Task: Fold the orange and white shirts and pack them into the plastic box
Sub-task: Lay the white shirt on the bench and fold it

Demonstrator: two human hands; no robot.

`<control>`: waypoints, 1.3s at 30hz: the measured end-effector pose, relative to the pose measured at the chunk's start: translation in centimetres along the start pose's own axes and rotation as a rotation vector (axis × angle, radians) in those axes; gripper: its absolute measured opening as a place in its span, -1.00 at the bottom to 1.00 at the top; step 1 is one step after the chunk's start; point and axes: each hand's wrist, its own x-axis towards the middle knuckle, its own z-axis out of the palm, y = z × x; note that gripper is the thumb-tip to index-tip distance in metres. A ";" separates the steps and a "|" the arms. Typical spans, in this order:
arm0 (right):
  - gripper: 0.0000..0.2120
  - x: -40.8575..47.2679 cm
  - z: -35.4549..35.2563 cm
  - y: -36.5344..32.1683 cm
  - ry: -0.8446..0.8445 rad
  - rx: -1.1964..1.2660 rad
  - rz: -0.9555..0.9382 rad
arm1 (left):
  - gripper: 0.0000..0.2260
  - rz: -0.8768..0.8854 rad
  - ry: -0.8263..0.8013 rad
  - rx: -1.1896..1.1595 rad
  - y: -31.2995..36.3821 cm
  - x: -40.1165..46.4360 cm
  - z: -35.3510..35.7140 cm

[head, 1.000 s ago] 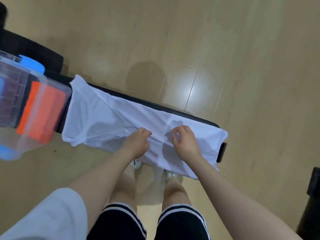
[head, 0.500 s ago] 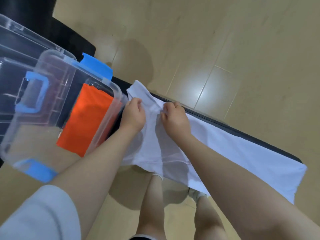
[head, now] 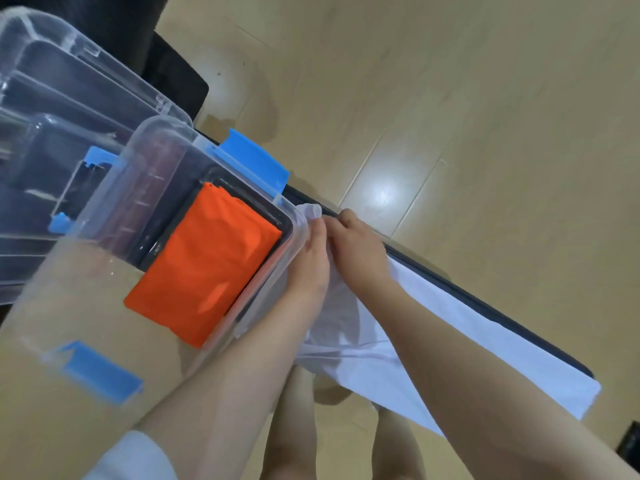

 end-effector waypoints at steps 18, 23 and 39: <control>-0.48 -9.3 -0.5 4.6 -0.366 -0.136 -0.193 | -0.81 -0.107 0.554 -0.300 -6.8 -6.9 -3.2; -0.78 -11.9 1.6 3.3 -0.370 -0.246 -0.411 | -0.63 -0.323 0.695 -0.235 -13.3 -8.5 -6.0; -0.78 -5.5 -0.1 -0.1 -0.179 0.073 -0.148 | -0.91 -0.201 0.483 -0.659 -11.9 -7.2 -8.1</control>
